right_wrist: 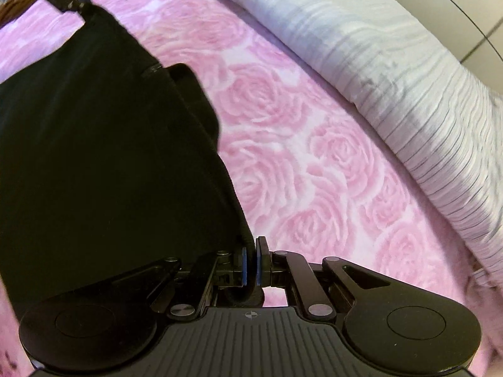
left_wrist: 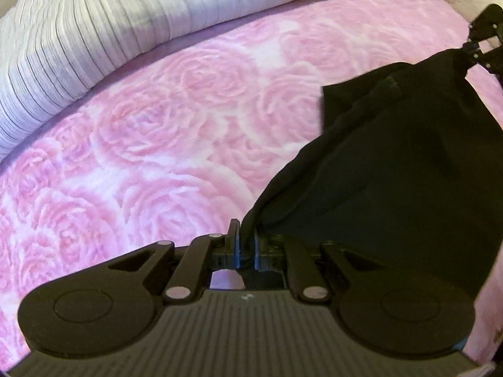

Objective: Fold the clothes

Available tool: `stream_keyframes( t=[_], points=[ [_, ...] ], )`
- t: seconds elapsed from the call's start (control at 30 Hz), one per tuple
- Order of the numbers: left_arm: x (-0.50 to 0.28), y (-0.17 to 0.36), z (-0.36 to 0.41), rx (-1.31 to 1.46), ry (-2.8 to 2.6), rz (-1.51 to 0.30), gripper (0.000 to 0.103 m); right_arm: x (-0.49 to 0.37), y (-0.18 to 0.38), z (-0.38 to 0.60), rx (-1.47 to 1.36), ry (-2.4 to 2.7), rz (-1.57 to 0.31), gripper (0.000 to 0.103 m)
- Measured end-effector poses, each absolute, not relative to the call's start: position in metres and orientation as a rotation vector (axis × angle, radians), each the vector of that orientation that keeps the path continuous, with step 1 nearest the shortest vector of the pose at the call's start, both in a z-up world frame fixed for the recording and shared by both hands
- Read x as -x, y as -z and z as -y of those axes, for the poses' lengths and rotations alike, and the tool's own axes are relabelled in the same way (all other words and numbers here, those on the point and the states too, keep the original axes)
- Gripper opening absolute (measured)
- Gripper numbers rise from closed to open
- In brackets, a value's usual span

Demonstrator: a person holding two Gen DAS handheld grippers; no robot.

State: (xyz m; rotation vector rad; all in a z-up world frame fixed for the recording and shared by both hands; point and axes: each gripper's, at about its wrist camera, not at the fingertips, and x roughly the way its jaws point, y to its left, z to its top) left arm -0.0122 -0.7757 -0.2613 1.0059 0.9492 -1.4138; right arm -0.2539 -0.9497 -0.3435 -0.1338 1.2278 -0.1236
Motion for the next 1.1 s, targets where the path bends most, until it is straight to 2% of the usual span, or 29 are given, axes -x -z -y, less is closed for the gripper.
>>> stream_keyframes(
  t=[0.23,0.3,0.33,0.37,0.43,0.57,0.7,0.87,0.97,1.1],
  points=[
    [-0.003,0.306,0.793,-0.966,1.327,-0.998,0.007,0.235,0.396,0.988,-0.002,0.190,-1.190,0.004],
    [-0.009,0.310,0.793,-0.931,1.292,-1.012,0.015,0.237,0.401,0.990,-0.031,0.227,-1.169,0.005],
    [-0.013,0.308,0.792,-0.906,1.269,-1.016,0.016,0.239,0.402,0.992,-0.044,0.247,-1.158,0.010],
    [-0.016,0.302,0.788,-0.905,1.249,-0.999,0.016,0.242,0.399,0.993,-0.054,0.283,-1.145,0.024],
    [-0.022,0.287,0.779,-0.892,1.217,-0.967,0.015,0.248,0.391,0.997,-0.071,0.365,-1.117,0.042],
    [-0.025,0.252,0.755,-0.838,1.200,-0.920,0.016,0.272,0.354,1.000,-0.172,0.514,-1.031,0.043],
    [0.015,0.238,0.735,-0.816,1.310,-0.938,0.016,0.307,0.321,0.978,-0.334,0.558,-0.906,0.043],
    [0.082,0.272,0.715,-0.841,1.436,-1.045,0.016,0.328,0.347,0.896,-0.456,0.395,-0.946,0.043],
    [0.095,0.298,0.711,-0.884,1.431,-1.061,0.017,0.339,0.372,0.862,-0.456,0.332,-1.009,0.043],
    [0.074,0.303,0.712,-0.862,1.386,-1.072,0.003,0.375,0.392,0.881,-0.409,0.383,-1.063,0.043]
  ],
)
